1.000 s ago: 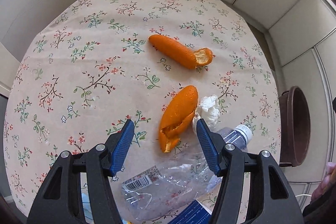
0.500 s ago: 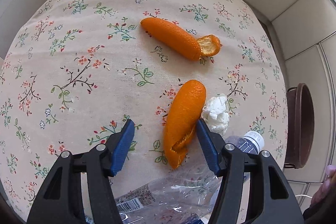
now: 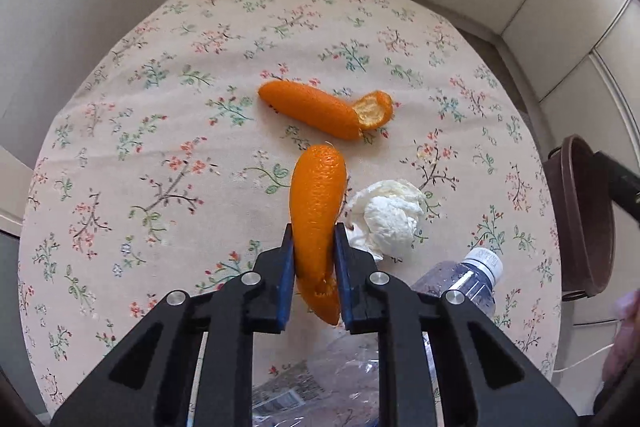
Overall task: Collect trash
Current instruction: 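Grasp the orange peel with the left gripper while the right grasps the white tissue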
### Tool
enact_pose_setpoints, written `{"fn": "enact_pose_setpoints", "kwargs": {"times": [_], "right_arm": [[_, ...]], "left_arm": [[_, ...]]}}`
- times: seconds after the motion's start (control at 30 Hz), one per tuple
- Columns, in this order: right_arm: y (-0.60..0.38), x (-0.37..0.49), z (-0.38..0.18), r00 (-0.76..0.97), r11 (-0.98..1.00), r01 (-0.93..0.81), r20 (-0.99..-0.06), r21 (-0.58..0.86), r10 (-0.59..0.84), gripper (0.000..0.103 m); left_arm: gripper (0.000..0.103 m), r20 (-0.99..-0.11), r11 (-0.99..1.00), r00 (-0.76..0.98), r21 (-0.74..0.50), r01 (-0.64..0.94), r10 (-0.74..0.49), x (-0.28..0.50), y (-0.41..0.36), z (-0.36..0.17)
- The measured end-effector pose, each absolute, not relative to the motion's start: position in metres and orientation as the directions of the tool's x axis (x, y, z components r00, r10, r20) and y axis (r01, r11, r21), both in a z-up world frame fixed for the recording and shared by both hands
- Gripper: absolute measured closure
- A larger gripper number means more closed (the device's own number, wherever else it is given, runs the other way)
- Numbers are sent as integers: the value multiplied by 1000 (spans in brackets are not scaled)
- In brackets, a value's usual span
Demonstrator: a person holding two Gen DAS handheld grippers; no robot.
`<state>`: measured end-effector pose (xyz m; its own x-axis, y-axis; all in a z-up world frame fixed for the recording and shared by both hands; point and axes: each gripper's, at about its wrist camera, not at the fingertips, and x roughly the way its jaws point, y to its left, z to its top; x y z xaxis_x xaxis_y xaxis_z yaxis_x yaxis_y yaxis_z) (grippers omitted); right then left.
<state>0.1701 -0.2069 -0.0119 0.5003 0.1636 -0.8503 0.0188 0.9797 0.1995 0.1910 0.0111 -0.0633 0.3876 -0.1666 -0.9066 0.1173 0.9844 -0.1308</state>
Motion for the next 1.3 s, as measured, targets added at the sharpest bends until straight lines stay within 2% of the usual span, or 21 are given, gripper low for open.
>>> {"fn": "enact_pose_setpoints", "kwargs": {"times": [0.37,0.6,0.67,0.83,0.9,1.0,1.3], "right_arm": [[-124,200,-51,342,966,-115,-903,233,259,7],[-91,209,-74,280,963,-165,-926,212,252,8],[-86,212,-79,272,963,-169,-929,211,251,12],[-77,214,-94,219,964,-160,-944,214,246,35],[-75,213,-95,231,968,-162,-946,192,226,39],[-76,213,-93,241,970,-160,-946,181,216,57],[-85,211,-87,277,963,-146,-925,228,261,76]], "left_arm": [[85,-738,972,655,-233,-17,-166,153,103,44],[85,-730,956,664,-284,-75,-165,141,147,51],[85,-737,958,656,-278,-75,-162,138,150,48],[84,-758,963,635,-258,-76,-152,136,153,38],[84,-763,961,628,-263,-83,-154,136,156,35],[84,-766,958,624,-273,-93,-157,136,160,32],[84,-782,962,605,-256,-98,-146,140,156,23]]}}
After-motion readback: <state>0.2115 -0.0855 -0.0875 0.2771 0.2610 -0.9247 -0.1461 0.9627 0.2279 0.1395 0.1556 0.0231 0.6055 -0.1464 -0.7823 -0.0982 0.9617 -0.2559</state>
